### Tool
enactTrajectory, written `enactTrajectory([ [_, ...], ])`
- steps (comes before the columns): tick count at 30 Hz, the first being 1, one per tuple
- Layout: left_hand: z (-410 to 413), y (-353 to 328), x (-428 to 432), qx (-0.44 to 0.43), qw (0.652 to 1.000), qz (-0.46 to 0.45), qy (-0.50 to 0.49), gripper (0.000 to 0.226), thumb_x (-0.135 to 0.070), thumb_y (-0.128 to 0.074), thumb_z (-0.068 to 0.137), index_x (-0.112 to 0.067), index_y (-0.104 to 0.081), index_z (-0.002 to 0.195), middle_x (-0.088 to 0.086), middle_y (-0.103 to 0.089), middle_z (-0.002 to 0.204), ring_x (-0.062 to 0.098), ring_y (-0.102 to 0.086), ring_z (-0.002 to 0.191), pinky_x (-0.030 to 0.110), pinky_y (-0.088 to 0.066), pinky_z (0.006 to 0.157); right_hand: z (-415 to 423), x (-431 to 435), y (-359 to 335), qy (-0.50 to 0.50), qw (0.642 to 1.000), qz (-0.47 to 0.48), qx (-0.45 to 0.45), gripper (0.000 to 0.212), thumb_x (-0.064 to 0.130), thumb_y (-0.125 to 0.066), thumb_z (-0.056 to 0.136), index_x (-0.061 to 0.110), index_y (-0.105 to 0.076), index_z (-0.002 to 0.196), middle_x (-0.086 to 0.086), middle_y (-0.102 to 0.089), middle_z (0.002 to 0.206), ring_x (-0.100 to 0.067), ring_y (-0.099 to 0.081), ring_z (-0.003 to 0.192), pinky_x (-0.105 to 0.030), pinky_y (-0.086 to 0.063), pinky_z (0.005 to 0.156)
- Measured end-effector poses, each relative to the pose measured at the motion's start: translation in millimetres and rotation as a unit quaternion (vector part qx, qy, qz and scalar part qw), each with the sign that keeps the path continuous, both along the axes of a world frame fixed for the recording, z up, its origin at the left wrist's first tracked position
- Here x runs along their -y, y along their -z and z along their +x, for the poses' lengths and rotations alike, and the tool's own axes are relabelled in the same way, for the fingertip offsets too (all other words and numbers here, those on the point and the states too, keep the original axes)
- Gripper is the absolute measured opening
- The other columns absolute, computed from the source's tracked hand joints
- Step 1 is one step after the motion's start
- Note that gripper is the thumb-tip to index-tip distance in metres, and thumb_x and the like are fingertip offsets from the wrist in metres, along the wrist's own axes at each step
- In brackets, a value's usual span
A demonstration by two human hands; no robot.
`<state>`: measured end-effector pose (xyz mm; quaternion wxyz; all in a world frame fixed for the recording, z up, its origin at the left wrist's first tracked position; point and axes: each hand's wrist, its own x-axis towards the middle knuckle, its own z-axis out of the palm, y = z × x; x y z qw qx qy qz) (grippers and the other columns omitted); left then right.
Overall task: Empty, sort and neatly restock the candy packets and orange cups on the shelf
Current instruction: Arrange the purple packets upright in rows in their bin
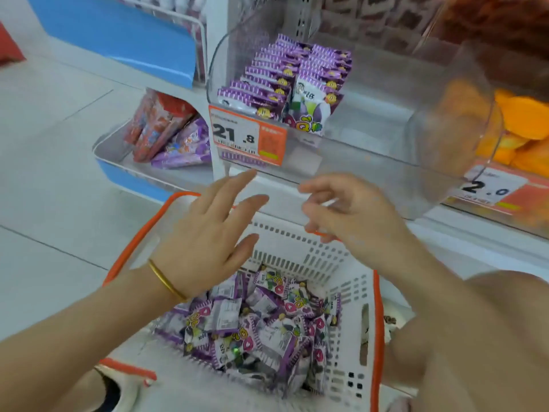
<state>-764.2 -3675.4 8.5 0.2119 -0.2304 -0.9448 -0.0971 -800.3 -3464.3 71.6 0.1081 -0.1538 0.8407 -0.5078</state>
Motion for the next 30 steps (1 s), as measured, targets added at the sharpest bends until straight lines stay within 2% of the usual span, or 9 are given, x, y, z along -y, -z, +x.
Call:
enactTrajectory([
  [3, 15, 36, 3, 0.093, 0.995, -0.041, -0.005, 0.044, -0.031, -0.044, 0.084, -0.01, -0.053, 0.122, 0.021, -0.041, 0.14, 0.037, -0.044, 0.118, 0.051, -0.049, 0.088, -8, 2, 109, -0.086, 0.96, 0.243, 0.113, 0.018, 0.019, -0.057, 0.093, 0.015, -0.063, 0.11, 0.001, -0.063, 0.11, -0.016, -0.063, 0.093, -0.03, -0.05, 0.088],
  [6, 27, 59, 9, 0.169, 0.983, -0.055, -0.033, 0.047, -0.032, -0.04, 0.079, -0.011, -0.057, 0.117, 0.022, -0.046, 0.136, 0.038, -0.046, 0.115, 0.05, -0.055, 0.075, -20, -14, 216, -0.073, 0.919, 0.326, 0.21, 0.037, 0.019, -0.053, 0.095, 0.003, -0.051, 0.129, -0.014, -0.056, 0.129, -0.029, -0.056, 0.115, -0.037, -0.044, 0.097],
  [9, 33, 71, 14, 0.196, 0.977, -0.076, -0.044, 0.04, -0.023, -0.063, 0.078, -0.009, -0.06, 0.115, 0.023, -0.047, 0.134, 0.042, -0.052, 0.113, 0.05, -0.053, 0.08, -17, -30, 285, -0.001, 0.903, 0.335, 0.268, 0.055, 0.032, -0.051, 0.096, 0.006, -0.036, 0.142, -0.011, -0.062, 0.105, -0.022, -0.059, 0.08, -0.034, -0.048, 0.074],
  [11, 33, 78, 17, 0.211, 0.974, -0.071, -0.052, 0.047, -0.016, -0.074, 0.073, -0.009, -0.06, 0.117, 0.022, -0.045, 0.136, 0.042, -0.051, 0.114, 0.05, -0.051, 0.083, -16, -33, 315, 0.043, 0.898, 0.341, 0.275, 0.065, 0.041, -0.047, 0.097, 0.007, -0.023, 0.147, -0.012, -0.062, 0.103, -0.02, -0.053, 0.065, -0.032, -0.044, 0.057],
  [13, 32, 83, 19, 0.223, 0.971, -0.06, -0.059, 0.048, -0.014, -0.076, 0.072, -0.009, -0.059, 0.117, 0.022, -0.045, 0.136, 0.042, -0.052, 0.114, 0.05, -0.052, 0.083, -16, -32, 331, 0.077, 0.892, 0.331, 0.299, 0.069, 0.04, -0.044, 0.098, 0.003, -0.014, 0.148, -0.014, -0.063, 0.101, -0.016, -0.045, 0.056, -0.03, -0.035, 0.048],
  [17, 29, 93, 20, 0.249, 0.965, -0.053, -0.065, 0.045, -0.017, -0.071, 0.076, -0.011, -0.056, 0.118, 0.02, -0.043, 0.138, 0.041, -0.051, 0.116, 0.049, -0.052, 0.084, -17, -26, 353, 0.113, 0.875, 0.358, 0.304, 0.07, 0.043, -0.053, 0.094, -0.002, -0.026, 0.141, -0.004, -0.051, 0.069, -0.016, -0.044, 0.052, -0.029, -0.031, 0.043],
  [22, 19, 107, 19, 0.28, 0.957, -0.055, -0.058, 0.04, -0.018, -0.067, 0.076, -0.008, -0.058, 0.113, 0.023, -0.046, 0.134, 0.042, -0.053, 0.112, 0.049, -0.055, 0.078, -26, -44, 346, 0.119, 0.884, 0.342, 0.295, 0.034, 0.033, -0.066, 0.088, 0.009, -0.052, 0.108, -0.009, -0.057, 0.087, -0.03, -0.058, 0.082, -0.033, -0.041, 0.066],
  [26, 18, 117, 17, 0.311, 0.946, -0.061, -0.068, 0.043, -0.018, -0.071, 0.077, -0.009, -0.059, 0.117, 0.02, -0.042, 0.139, 0.041, -0.049, 0.118, 0.048, -0.053, 0.084, -51, -56, 313, -0.025, 0.89, 0.372, 0.263, 0.034, 0.021, -0.073, 0.082, 0.003, -0.061, 0.108, -0.01, -0.058, 0.094, -0.025, -0.056, 0.086, -0.03, -0.04, 0.071],
  [30, 18, 119, 14, 0.308, 0.946, -0.08, -0.063, 0.042, -0.018, -0.074, 0.073, -0.009, -0.061, 0.112, 0.021, -0.046, 0.136, 0.041, -0.053, 0.113, 0.049, -0.055, 0.08, -69, -15, 304, -0.149, 0.9, 0.375, 0.164, 0.03, 0.03, -0.07, 0.084, 0.006, -0.059, 0.099, -0.01, -0.057, 0.099, -0.026, -0.056, 0.092, -0.028, -0.039, 0.066],
])
